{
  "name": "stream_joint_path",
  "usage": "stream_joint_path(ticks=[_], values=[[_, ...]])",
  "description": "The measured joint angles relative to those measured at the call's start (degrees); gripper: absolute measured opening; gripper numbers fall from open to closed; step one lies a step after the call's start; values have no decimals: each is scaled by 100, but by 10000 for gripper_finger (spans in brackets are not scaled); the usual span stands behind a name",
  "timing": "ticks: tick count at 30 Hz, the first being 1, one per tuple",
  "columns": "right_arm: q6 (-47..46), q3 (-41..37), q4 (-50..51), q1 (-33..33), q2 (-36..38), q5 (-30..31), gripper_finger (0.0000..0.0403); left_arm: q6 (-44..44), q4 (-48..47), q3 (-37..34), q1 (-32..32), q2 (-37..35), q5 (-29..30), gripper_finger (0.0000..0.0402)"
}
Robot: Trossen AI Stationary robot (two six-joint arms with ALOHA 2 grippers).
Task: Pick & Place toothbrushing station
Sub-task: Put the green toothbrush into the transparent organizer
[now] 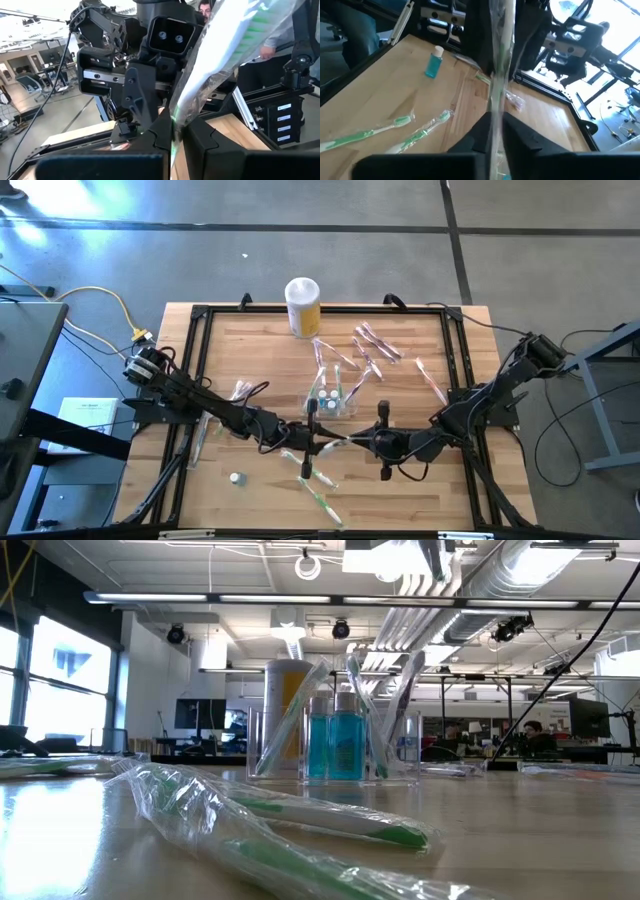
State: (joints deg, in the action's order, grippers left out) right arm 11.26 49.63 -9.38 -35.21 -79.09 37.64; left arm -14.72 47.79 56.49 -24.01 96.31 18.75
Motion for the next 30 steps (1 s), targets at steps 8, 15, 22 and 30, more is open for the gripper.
stream_joint_path(ticks=[8,15,22,30], values=[[-389,0,30,-215,0,677,171,53,-118,0,-4,-45,-18,13],[-343,0,40,-592,0,1647,260,188,-413,0,-40,-242,-2,13],[-265,0,416,-1048,0,2231,283,305,-1131,-2,-81,-538,266,13],[-533,0,677,-1367,0,2537,283,1043,-2814,-2,-90,-1228,509,13]])
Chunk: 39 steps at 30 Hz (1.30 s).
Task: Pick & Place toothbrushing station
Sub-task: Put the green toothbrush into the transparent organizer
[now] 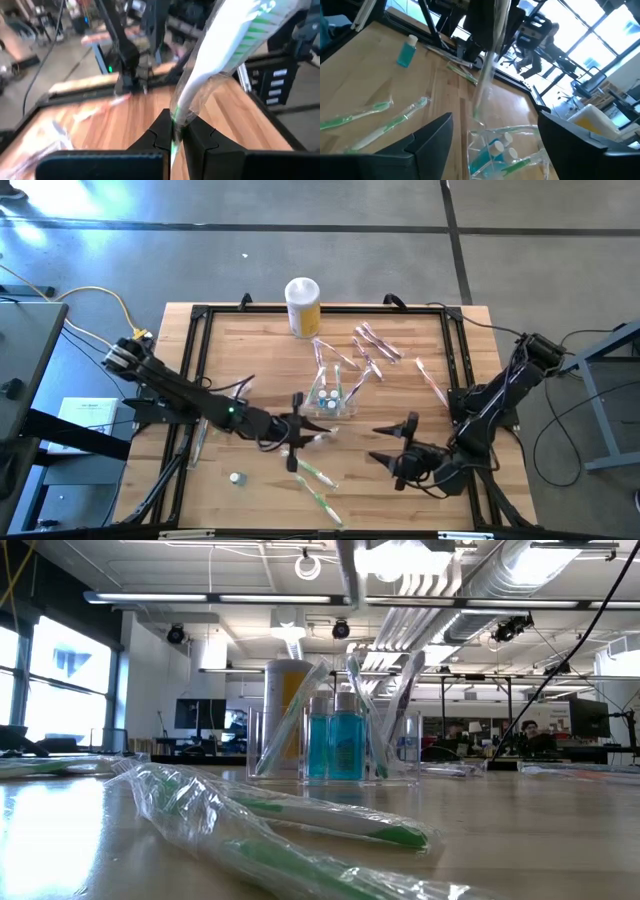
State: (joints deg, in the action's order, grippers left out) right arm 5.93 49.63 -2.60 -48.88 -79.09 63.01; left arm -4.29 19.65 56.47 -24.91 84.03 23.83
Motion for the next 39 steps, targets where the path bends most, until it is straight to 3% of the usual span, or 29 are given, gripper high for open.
stream_joint_path(ticks=[9,15,20,25,39], values=[[-115,0,106,96,0,-12,283,1207,-2028,0,155,-645,808,13],[-351,0,282,235,2,-123,283,1405,-2594,-4,692,-708,653,13],[-513,0,410,330,2,-533,283,1646,-2507,-391,1363,-710,89,13],[-738,0,660,330,2,-634,283,1781,-1384,-1037,1758,-780,-702,13],[-789,0,677,404,2,-644,283,2544,-764,-1806,2020,-763,-1010,13]])
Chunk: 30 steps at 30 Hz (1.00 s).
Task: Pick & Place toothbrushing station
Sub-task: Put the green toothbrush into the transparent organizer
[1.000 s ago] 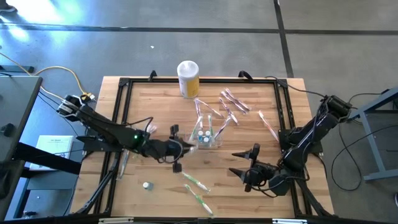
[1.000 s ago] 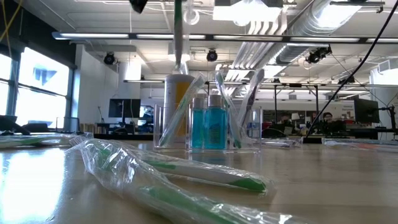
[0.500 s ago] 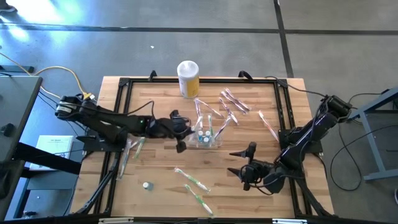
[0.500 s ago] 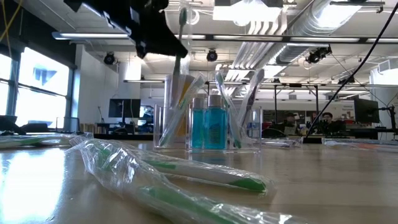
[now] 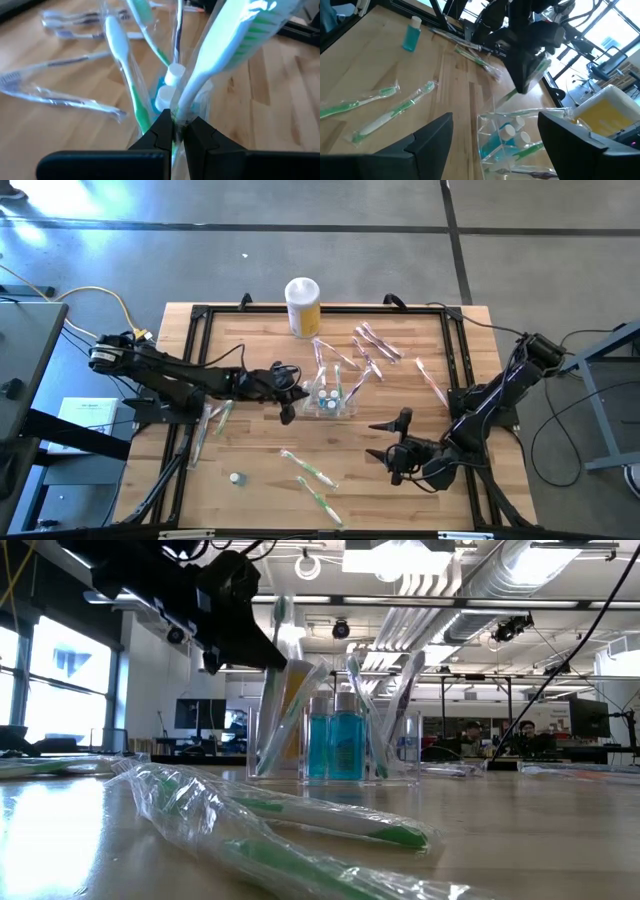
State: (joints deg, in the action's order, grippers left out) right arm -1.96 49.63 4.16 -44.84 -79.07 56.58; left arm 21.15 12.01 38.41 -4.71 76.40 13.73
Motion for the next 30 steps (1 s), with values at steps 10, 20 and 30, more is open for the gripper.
stream_joint_path(ticks=[10,20,30], values=[[-4,0,-4,188,0,-426,283,692,-15,-4,264,250,-312,37],[-4,0,-2,188,0,-455,283,976,-5,-4,245,250,-290,129],[-2,0,0,188,0,-461,283,981,113,-2,245,250,-553,135]])
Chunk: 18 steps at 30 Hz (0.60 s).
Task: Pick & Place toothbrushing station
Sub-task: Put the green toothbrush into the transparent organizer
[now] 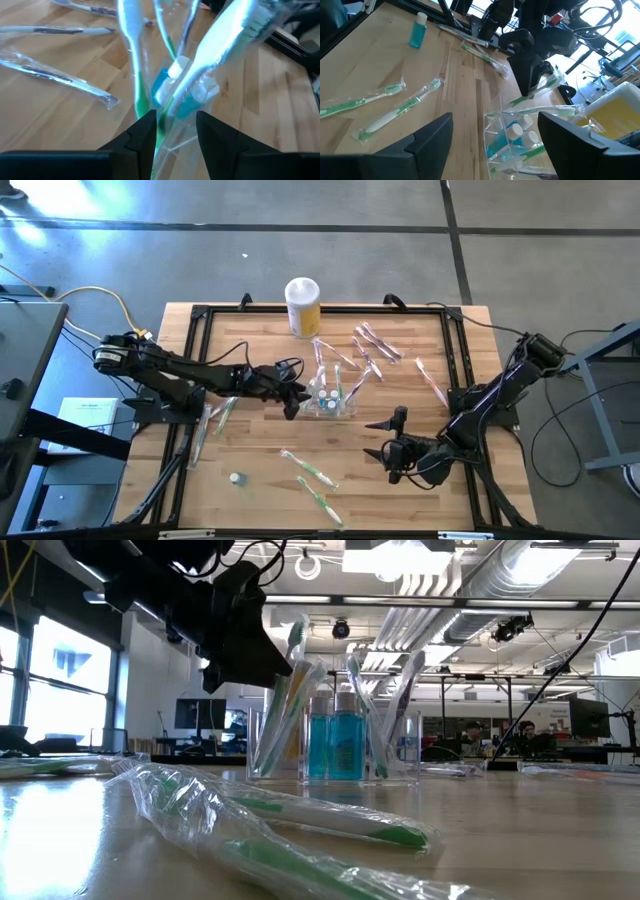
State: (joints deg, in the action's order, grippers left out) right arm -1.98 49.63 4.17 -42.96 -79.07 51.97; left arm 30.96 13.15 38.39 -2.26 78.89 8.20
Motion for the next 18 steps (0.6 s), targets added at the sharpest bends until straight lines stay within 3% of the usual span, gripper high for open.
stream_joint_path(ticks=[18], values=[[0,0,15,0,0,-10,283,-116,49,10,0,-170,-183,136]])
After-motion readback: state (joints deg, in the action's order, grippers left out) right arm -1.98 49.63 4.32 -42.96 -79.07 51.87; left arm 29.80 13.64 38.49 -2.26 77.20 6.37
